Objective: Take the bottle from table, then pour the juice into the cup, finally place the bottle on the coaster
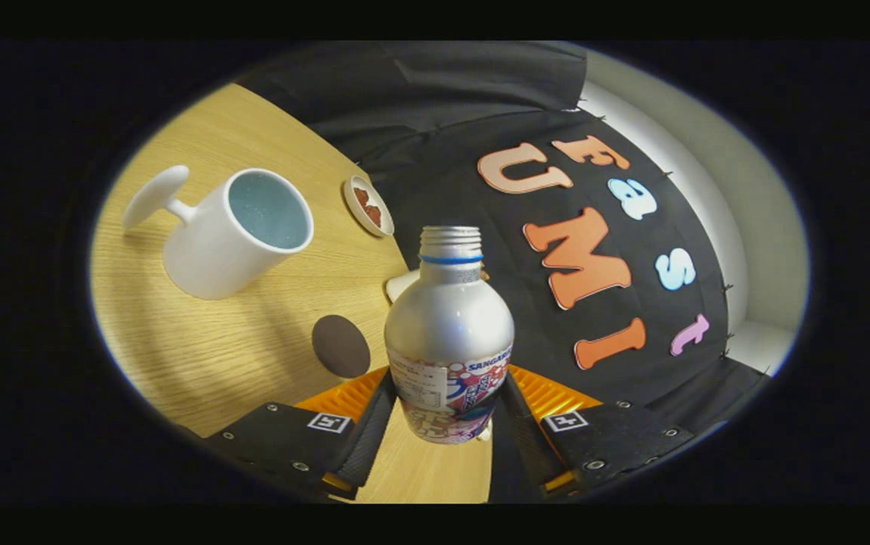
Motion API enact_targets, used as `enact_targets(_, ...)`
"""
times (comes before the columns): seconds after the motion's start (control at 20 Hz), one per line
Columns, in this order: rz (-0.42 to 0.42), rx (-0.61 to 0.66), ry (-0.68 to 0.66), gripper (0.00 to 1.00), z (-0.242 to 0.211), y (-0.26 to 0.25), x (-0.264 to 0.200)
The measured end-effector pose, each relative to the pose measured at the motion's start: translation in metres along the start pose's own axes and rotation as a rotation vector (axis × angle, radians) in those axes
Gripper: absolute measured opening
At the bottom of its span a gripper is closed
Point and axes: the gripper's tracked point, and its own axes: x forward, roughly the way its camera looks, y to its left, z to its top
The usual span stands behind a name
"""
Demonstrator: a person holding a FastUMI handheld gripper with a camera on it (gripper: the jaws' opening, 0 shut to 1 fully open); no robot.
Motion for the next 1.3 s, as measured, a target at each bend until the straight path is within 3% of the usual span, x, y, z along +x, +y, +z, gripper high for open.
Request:
enact_targets(0.55, -0.058, -0.265, -0.069, 0.78, 0.016, -0.006, -0.004)
enact_targets(1.3, -0.102, -0.500, -0.152, 0.77, 0.041, -0.008, -0.002)
